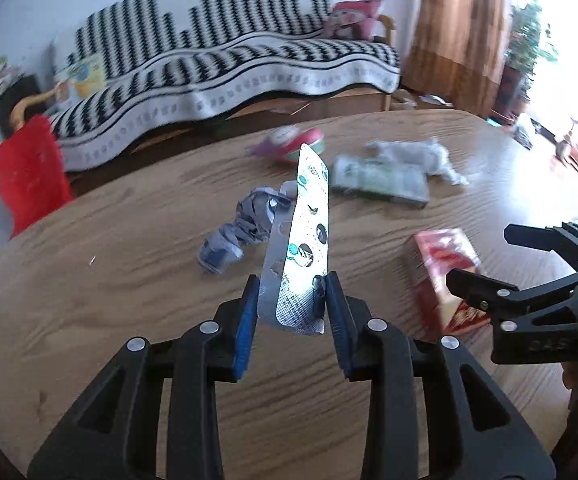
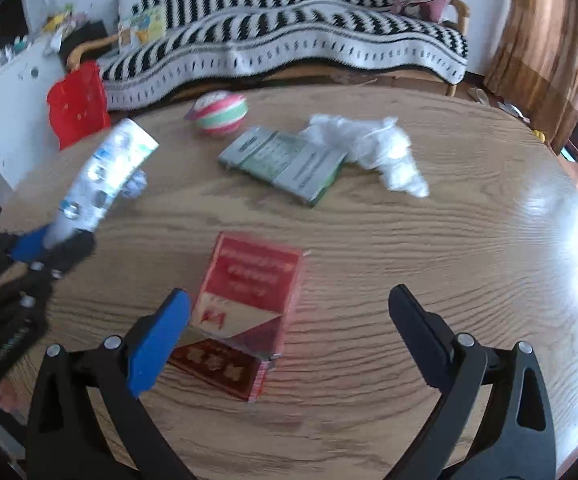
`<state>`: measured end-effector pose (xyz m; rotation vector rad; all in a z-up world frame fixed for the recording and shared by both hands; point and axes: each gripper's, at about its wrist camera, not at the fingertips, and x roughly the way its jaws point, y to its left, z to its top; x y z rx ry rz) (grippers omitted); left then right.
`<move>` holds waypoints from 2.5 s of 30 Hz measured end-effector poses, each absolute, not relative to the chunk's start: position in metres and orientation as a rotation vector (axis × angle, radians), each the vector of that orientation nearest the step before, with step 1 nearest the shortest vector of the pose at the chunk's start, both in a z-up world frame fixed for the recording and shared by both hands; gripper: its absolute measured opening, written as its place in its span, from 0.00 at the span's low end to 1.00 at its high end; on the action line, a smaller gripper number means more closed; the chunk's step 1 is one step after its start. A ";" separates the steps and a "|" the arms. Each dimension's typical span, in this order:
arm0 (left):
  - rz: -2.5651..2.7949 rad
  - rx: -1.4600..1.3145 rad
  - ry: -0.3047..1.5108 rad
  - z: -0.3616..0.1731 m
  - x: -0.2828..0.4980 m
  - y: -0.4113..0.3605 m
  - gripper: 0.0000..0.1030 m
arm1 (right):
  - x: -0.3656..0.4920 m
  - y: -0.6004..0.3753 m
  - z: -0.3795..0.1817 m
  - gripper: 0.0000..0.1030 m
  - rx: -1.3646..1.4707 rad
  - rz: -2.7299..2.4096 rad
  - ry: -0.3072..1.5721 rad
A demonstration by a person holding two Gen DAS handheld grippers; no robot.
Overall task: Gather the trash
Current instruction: 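Grasp silver blister pack with left tool while right tool grasps red cigarette box, then carry blister pack and red box over the bin and open both tools to drop them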
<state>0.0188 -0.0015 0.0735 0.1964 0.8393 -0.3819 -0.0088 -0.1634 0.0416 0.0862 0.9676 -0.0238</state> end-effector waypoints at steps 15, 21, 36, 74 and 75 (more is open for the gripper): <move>-0.449 0.001 0.822 0.097 0.006 0.040 0.32 | 0.007 -0.130 0.024 0.93 0.071 0.029 1.014; -0.422 0.013 0.855 0.087 0.006 0.053 0.33 | 0.009 -0.122 0.025 0.43 -0.010 0.068 0.979; -0.463 0.025 0.818 0.103 -0.006 0.029 0.33 | -0.020 -0.159 0.052 0.22 0.195 0.126 0.919; -1.178 0.420 1.293 -0.018 -0.279 -0.366 0.32 | -0.471 -0.506 -0.089 0.22 0.873 -0.294 0.940; -1.175 0.420 1.294 -0.019 -0.276 -0.366 0.33 | -0.463 -0.505 -0.092 0.22 0.874 -0.295 0.942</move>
